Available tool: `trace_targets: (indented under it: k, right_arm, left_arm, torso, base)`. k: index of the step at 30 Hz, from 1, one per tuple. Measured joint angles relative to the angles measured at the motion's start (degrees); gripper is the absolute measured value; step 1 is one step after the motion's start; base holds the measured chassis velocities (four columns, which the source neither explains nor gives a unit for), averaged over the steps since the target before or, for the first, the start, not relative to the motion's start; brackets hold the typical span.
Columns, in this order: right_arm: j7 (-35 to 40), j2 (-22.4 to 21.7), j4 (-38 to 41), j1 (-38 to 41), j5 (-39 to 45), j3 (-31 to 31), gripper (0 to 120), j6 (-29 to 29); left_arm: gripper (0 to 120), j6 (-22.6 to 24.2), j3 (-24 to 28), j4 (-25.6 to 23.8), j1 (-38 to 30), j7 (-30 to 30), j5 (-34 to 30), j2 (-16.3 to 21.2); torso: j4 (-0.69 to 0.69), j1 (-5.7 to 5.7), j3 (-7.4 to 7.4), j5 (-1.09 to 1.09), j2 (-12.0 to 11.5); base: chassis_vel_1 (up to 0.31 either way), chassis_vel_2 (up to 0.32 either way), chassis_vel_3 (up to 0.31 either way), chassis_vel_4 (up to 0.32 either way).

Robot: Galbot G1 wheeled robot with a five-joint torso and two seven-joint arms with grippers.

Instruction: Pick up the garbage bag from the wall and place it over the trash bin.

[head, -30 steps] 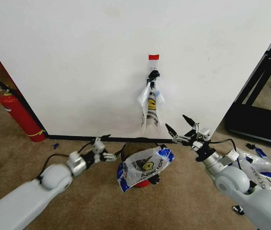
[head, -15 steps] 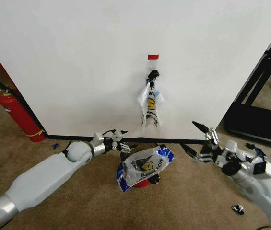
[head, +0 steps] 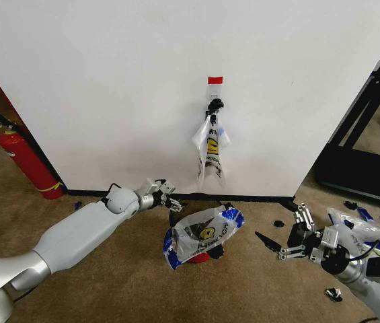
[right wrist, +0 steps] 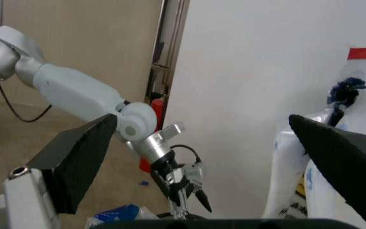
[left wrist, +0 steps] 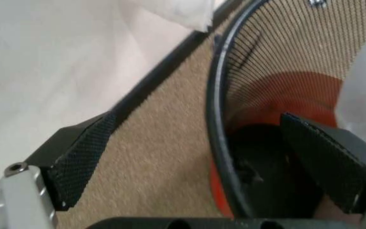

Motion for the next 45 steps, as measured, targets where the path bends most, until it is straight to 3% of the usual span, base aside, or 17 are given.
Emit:
trace_targets:
  k: [1, 2, 3, 6, 10, 15, 17, 23, 25, 30, 34, 41, 45]
  right_arm:
    - [0.0, 0.0, 0.0, 0.0, 0.0, 0.0, 100, 0.0]
    - [0.06, 0.25, -0.02, 0.17, -0.51, -0.47, 100, 0.11]
    - [0.06, 0.25, -0.02, 0.17, -0.51, -0.47, 100, 0.11]
    - [0.08, 0.68, -0.21, 0.17, -1.06, -0.87, 100, 0.59]
    - [0.06, 0.77, -0.32, -0.25, -1.08, -0.87, 100, 0.95]
    - [-0.64, 1.08, -0.87, -1.33, -1.43, -0.82, 100, 1.85]
    - [-0.73, 1.12, -0.94, -1.43, -1.46, -0.82, 100, 1.97]
    - [-1.01, 1.14, -1.45, -1.33, -1.58, -1.26, 100, 2.42]
    - [-1.01, 1.15, -1.5, -1.25, -1.61, -1.37, 100, 2.44]
    - [-1.01, 1.25, -2.03, -0.62, -2.07, -2.26, 100, 2.55]
    - [-1.0, 1.26, -2.36, -0.14, -2.21, -2.83, 100, 2.57]
    - [0.68, 1.24, -2.93, 0.19, -0.98, -4.56, 100, 2.39]
    - [4.98, 0.78, -4.19, 0.45, 0.73, -6.58, 100, 1.38]
  left_arm:
    - [100, 0.0, 0.0, 0.0, 0.0, 0.0, 0.0, 0.0]
    - [99, 4.06, 0.13, -1.12, -0.4, -0.29, 0.0, -0.18]
    - [99, 4.06, 0.13, -1.12, -0.4, -0.29, 0.0, -0.18]
    - [94, 10.03, 0.46, -1.64, -1.25, -2.95, -0.48, -1.52]
    - [83, 12.62, 0.49, -1.09, -1.79, -5.14, -1.57, -3.09]
    - [60, 18.46, 0.09, -1.95, -1.94, -8.19, -3.62, -4.62]
    - [59, 18.95, -0.01, -2.23, -1.94, -8.93, -3.84, -4.8]
    - [31, 19.46, -0.24, -3.21, -1.92, -13.37, -5.59, -4.85]
    - [28, 19.44, -0.29, -3.31, -1.85, -13.7, -5.82, -4.7]
    - [7, 19.2, -0.86, -3.93, -0.65, -14.63, -7.22, -3.6]
    - [5, 19.03, -1.77, -4.93, 0.51, -15.31, -8.76, -3.07]
    - [5, 19.05, -5.89, -10.89, 4.64, -25.59, -20.74, -0.7]
    - [5, 19.02, -13.0, -19.21, 9.57, -45.57, -40.31, 2.34]
  torso:
    - [0.0, 0.0, 0.0, 0.0, 0.0]
    - [-0.01, 0.0, 0.0, 0.01, 0.0]
    - [-0.01, 0.0, 0.0, 0.01, 0.0]
    - [0.01, 0.0, 0.0, 0.01, 0.0]
    - [-0.01, 0.0, 0.0, 0.01, 0.0]
    - [0.0, 0.0, 0.0, 0.01, 0.0]
    - [0.0, 0.0, 0.0, 0.01, 0.0]
    - [-0.01, 0.0, 0.0, 0.0, 0.0]
    - [-0.01, 0.0, 0.0, 0.0, 0.0]
    - [0.0, 0.0, 0.0, 0.0, 0.0]
    - [-0.01, 0.0, 0.0, 0.0, 0.0]
    - [-0.01, 0.0, 0.0, -0.02, 0.0]
    - [0.0, 0.0, 0.0, 0.0, 0.0]
  base:
    - [0.0, 0.0, 0.0, 0.0]
    - [0.0, 0.0, 0.0, 0.0]
    - [0.0, 0.0, 0.0, 0.0]
    - [0.0, 0.0, 0.0, 0.0]
    - [0.0, 0.0, 0.0, 0.0]
    - [0.0, 0.0, 0.0, 0.0]
    - [0.0, 0.0, 0.0, 0.0]
    - [0.0, 0.0, 0.0, 0.0]
    - [0.0, 0.0, 0.0, 0.0]
    - [0.0, 0.0, 0.0, 0.0]
    - [0.0, 0.0, 0.0, 0.0]
    - [0.0, 0.0, 0.0, 0.0]
    - [0.0, 0.0, 0.0, 0.0]
